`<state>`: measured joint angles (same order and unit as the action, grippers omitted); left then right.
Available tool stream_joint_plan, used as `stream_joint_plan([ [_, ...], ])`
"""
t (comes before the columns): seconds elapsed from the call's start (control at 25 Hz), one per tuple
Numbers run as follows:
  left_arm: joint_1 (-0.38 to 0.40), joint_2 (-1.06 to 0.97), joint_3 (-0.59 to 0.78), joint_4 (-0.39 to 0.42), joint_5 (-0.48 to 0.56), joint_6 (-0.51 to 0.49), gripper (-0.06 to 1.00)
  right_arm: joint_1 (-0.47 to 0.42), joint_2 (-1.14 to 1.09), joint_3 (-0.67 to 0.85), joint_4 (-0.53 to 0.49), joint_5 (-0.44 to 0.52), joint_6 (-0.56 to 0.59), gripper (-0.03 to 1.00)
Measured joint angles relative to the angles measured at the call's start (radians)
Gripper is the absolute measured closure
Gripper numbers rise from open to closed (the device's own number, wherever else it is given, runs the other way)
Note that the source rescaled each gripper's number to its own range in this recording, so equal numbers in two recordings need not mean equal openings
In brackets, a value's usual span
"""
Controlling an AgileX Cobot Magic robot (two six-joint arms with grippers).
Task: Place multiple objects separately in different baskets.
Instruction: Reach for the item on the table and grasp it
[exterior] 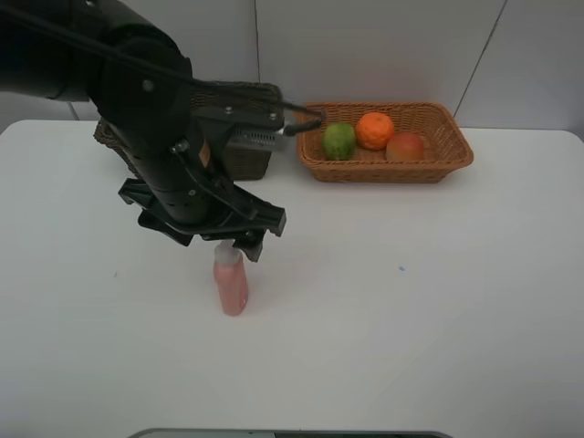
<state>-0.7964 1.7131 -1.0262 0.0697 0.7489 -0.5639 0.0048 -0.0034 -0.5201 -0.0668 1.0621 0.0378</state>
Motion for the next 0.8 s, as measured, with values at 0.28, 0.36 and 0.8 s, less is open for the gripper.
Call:
stream_joint_plan([
  [0.28,0.000,0.088,0.000,-0.022,0.000,0.016,-0.05,0.000,0.000,0.000,0.000,0.000,0.000,-0.03],
  [0.36,0.000,0.103,0.000,-0.029,-0.002,0.035,-0.05,0.000,0.000,0.000,0.000,0.000,0.000,-0.03],
  [0.8,0.000,0.129,0.001,-0.062,-0.040,0.069,0.06,0.000,0.000,0.000,0.000,0.000,0.000,-0.03],
])
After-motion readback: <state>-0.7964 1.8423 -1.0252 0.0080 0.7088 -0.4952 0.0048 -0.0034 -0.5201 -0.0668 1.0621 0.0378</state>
